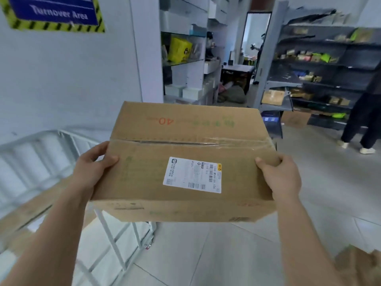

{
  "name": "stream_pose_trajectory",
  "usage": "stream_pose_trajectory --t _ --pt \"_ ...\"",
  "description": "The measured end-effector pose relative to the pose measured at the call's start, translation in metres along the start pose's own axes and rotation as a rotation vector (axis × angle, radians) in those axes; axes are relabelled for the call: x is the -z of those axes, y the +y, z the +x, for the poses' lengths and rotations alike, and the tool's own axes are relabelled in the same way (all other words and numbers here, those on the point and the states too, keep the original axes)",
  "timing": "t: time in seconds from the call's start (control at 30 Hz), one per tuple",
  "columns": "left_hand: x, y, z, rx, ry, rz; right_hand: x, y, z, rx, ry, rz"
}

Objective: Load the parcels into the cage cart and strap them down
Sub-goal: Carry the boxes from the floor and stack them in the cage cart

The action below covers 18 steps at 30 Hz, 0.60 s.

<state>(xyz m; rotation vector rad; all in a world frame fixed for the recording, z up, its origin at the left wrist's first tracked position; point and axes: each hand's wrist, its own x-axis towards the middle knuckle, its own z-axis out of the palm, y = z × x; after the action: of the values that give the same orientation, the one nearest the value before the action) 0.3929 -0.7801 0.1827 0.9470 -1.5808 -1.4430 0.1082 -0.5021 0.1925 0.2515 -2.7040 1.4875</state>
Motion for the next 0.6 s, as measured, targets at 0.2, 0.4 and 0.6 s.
stream_pose_trajectory --t 0.2,0.4,0.6 --pt "0.098 0.003 -0.003 -0.007 0.162 -0.008 -0.079 -0.059 -0.037 0.098 -0.121 0.011" --pt "0.167 0.001 -0.005 -0.024 0.345 0.006 -0.147 -0.115 -0.057 0.209 -0.234 -0.006" --pt "0.226 -0.010 0.003 -0.023 0.531 0.045 -0.218 -0.175 -0.066 0.334 -0.378 0.047"
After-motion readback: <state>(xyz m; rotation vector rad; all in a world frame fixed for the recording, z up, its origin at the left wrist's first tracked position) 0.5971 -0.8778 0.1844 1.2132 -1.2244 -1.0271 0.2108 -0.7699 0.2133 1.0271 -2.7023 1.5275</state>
